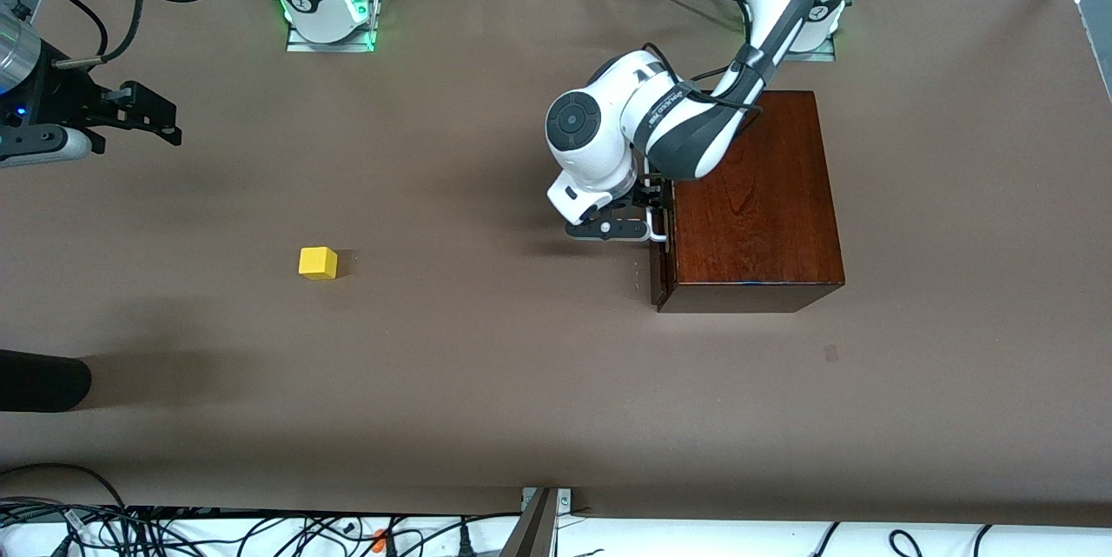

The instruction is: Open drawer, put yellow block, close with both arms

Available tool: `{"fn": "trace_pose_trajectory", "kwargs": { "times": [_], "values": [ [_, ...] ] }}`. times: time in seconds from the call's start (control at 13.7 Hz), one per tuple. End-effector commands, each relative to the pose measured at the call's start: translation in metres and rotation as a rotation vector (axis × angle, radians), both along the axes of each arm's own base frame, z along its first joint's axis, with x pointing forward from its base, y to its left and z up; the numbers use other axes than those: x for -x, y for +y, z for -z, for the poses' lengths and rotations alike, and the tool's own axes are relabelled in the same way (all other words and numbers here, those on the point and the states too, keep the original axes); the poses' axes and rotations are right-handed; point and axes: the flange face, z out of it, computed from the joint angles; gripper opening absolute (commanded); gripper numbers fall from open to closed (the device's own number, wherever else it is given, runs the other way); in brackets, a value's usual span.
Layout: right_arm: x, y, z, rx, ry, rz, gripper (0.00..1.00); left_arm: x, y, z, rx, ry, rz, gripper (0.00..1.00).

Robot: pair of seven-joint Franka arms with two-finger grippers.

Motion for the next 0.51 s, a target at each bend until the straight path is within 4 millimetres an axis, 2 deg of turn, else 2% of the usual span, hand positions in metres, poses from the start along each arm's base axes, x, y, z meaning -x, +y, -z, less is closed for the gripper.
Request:
{"fn": "trace_pose_trajectory", "kwargs": {
  "times": [0.0, 0.15, 0.44],
  "values": [
    [-0.002, -0.001, -0.005, -0.004, 0.004, 0.003, 1.0, 0.0, -0.003, 0.012, -0.012, -0.042, -0.024, 1.0],
    [-0.002, -0.002, -0.006, -0.004, -0.001, 0.003, 1.0, 0.002, -0.01, 0.013, 0.006, -0.056, -0.032, 1.0],
    [-0.003, -0.002, -0.005, -0.004, -0.001, 0.003, 1.0, 0.004, -0.029, 0.028, 0.07, -0.096, -0.079, 1.0]
  ]
}}
